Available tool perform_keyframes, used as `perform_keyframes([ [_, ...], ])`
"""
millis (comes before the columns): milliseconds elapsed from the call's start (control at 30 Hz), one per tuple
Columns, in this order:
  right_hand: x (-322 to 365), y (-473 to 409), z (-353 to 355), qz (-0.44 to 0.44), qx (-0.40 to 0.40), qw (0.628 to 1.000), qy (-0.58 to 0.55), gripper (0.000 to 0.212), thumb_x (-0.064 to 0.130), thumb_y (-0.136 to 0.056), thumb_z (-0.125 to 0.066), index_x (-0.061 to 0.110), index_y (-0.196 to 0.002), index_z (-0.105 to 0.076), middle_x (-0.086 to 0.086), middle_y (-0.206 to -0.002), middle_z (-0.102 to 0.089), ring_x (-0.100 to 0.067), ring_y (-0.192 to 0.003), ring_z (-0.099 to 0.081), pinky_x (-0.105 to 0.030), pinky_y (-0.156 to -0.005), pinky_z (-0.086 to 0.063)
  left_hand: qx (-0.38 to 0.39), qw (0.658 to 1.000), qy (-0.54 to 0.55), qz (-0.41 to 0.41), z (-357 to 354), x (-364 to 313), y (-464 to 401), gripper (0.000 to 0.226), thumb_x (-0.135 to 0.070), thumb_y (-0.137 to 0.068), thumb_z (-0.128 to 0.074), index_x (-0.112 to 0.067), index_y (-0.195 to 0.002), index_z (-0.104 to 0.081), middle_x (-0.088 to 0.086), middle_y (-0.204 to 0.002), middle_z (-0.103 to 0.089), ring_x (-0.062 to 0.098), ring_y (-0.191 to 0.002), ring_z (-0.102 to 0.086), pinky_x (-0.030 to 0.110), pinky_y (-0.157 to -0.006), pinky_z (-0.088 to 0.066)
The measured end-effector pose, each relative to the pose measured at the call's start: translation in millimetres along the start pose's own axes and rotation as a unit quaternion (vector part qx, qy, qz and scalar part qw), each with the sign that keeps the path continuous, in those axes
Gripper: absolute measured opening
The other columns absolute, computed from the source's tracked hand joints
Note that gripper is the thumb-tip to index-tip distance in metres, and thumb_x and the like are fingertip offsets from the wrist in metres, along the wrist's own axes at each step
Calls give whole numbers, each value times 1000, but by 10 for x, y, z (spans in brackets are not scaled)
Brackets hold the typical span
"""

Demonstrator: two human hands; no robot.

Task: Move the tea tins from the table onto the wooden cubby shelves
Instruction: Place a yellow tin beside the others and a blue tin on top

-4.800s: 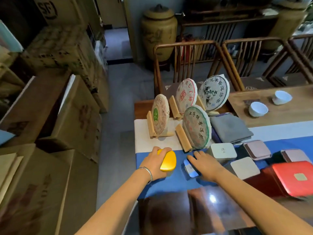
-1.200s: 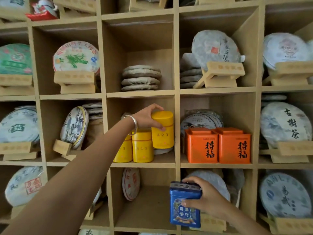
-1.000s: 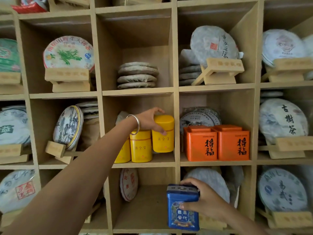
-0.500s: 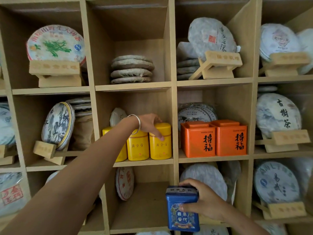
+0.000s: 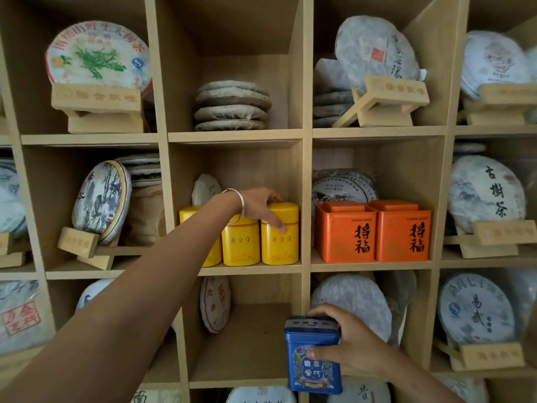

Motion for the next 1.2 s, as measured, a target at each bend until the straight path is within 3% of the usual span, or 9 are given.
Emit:
perform_keyframes([
  [300, -11, 1, -41, -6, 7, 1000, -15, 63, 40, -60, -87, 35, -115, -58, 6, -114, -65, -9, -106, -65, -37, -90, -56, 6, 1000, 0, 5, -17, 40, -9, 93, -52, -67, -78, -25, -144, -33, 1, -143, -43, 26, -126, -47, 44, -102, -44],
  [667, -26, 22, -31, -11, 8, 999, -36, 64, 37, -60, -89, 29, -116, -59, 3, -115, -65, -13, -105, -66, -39, -88, -57, 6, 1000, 8, -2, -14, 34, -46, 98, -56, -65, -77, -26, -145, -30, 1, -145, -41, 26, -128, -45, 43, -104, -42],
  [867, -22, 24, -6, -11, 2, 999, -44, 64, 32, -60, -90, 28, -116, -59, 2, -113, -66, -12, -104, -67, -37, -88, -57, -81, 994, 52, -46, 191, 23, 152, 83, -54, -72, -72, -22, -142, -39, 4, -139, -49, 19, -125, -49, 32, -102, -41],
  [967, 5, 25, -16, -7, 4, 999, -47, 65, 34, -59, -90, 28, -116, -59, 2, -113, -67, -13, -104, -66, -39, -89, -57, -130, 987, 53, -82, 200, 123, 462, 81, -48, -69, -78, -27, -139, -42, -4, -137, -49, 10, -121, -47, 26, -98, -41],
  [1200, 152, -55, -95, -1, 21, 999, -28, 65, 40, -59, -90, 31, -115, -59, 2, -114, -67, -13, -104, -67, -40, -89, -57, -207, 971, -113, -32, -9, 522, 747, 84, -54, -68, -75, -28, -139, -39, 2, -136, -47, 22, -120, -49, 34, -97, -43],
])
Point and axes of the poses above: each hand's wrist, its own y-axis away from the middle knuckle, its own z-axis out of the back of the hand, x = y × z, the point moved 6 cm from there along -y, towards the middle knuckle
